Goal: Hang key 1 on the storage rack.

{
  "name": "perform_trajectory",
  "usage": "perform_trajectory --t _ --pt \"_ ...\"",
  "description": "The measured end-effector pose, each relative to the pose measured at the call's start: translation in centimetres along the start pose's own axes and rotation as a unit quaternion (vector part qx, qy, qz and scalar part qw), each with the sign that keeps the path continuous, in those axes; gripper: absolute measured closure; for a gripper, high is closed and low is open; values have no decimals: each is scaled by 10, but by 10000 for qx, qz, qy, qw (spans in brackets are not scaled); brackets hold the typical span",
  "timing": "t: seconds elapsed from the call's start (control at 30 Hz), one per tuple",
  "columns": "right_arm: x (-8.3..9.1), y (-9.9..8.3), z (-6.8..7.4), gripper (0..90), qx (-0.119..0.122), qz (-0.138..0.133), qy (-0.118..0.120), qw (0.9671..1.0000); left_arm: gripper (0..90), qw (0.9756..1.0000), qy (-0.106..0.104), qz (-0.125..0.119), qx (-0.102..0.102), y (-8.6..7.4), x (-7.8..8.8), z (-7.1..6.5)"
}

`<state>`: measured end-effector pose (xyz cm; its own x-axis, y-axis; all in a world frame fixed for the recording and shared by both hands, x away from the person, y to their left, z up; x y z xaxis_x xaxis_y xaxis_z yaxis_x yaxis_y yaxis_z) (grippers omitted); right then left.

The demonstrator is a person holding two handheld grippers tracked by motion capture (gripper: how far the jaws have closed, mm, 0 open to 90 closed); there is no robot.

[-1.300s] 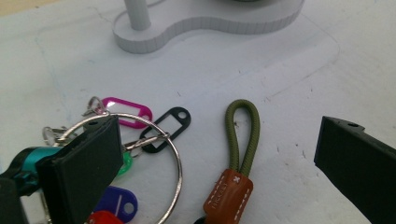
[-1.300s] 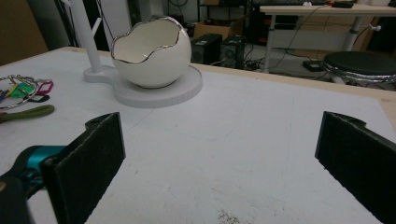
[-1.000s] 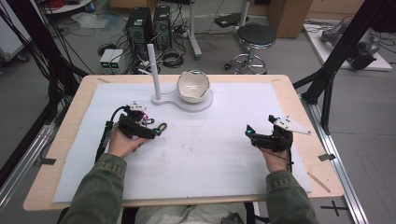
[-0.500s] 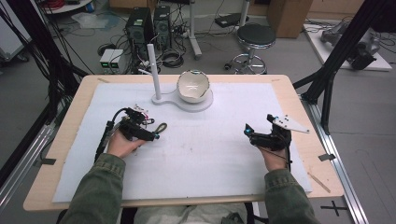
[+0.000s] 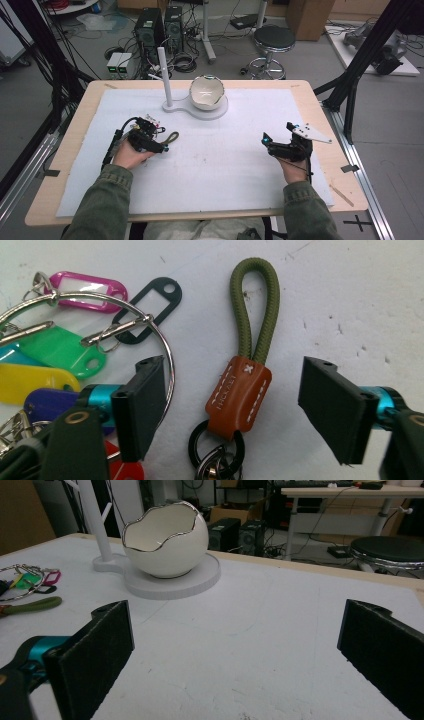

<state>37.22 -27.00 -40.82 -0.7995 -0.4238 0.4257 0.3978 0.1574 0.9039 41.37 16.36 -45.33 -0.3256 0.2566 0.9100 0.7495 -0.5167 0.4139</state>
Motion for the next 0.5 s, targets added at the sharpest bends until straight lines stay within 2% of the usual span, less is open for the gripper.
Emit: perform_trajectory --t 0.1,0.23,0.33,0.4,0.43,0.5 --pt "0 0 0 7 -11 -12 0 10000 375 9999 -48 66 -60 -1 -1 0" --pt "0 0 0 7 8 1 6 10000 436 9996 13 232 -145 -2 -3 -2" --pt "0 0 0 8 0 -3 -3 10000 467 9997 13 233 -107 -2 -2 -1" --pt "0 0 -1 7 14 -36 -26 10000 516 9997 -6 233 -87 -3 -1 1" --pt "1 1 -1 7 -2 -43 -26 10000 601 9997 11 215 -111 -3 -1 2" --pt "1 1 0 8 -4 -47 -29 10000 618 9997 1 213 -95 -3 0 3"
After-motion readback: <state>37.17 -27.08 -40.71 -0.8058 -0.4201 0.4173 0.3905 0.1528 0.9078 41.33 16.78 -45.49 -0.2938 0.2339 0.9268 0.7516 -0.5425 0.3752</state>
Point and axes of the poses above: each handheld gripper's, and its own axes: x roughly backward along the jaws, y roughly out of its top, z roughly to its left, the point moved 4 cm from there along -x, roughly forward along the jaws, and after that the axes turned 10 degrees about z, right-handed, at the moved point
